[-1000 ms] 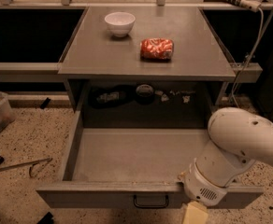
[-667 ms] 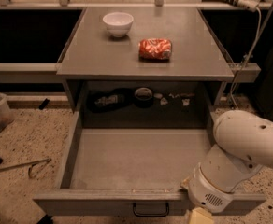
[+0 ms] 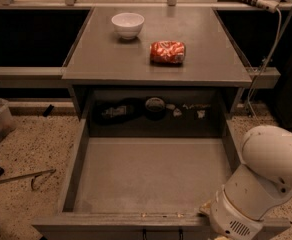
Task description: Open top drawer
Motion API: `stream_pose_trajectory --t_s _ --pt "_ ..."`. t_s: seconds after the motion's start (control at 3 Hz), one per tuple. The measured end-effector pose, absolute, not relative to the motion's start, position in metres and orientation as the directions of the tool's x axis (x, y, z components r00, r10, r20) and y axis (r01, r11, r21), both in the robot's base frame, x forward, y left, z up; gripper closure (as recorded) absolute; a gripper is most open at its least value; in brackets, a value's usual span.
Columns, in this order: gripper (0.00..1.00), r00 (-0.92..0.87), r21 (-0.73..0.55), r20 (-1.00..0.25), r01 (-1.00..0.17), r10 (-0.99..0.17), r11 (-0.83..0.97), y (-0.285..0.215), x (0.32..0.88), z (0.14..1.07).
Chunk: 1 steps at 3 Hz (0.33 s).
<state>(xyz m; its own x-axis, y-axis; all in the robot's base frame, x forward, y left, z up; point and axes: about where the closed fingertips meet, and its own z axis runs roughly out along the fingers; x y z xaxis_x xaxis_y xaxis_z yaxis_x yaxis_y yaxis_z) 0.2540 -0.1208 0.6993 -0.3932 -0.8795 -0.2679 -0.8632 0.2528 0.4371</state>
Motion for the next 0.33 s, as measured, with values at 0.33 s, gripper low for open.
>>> stream_pose_trajectory --t_s 0.33 --pt "0.00 -0.393 0.437 -0.268 -0.863 -0.880 0.253 -0.1208 0.2540 0.6993"
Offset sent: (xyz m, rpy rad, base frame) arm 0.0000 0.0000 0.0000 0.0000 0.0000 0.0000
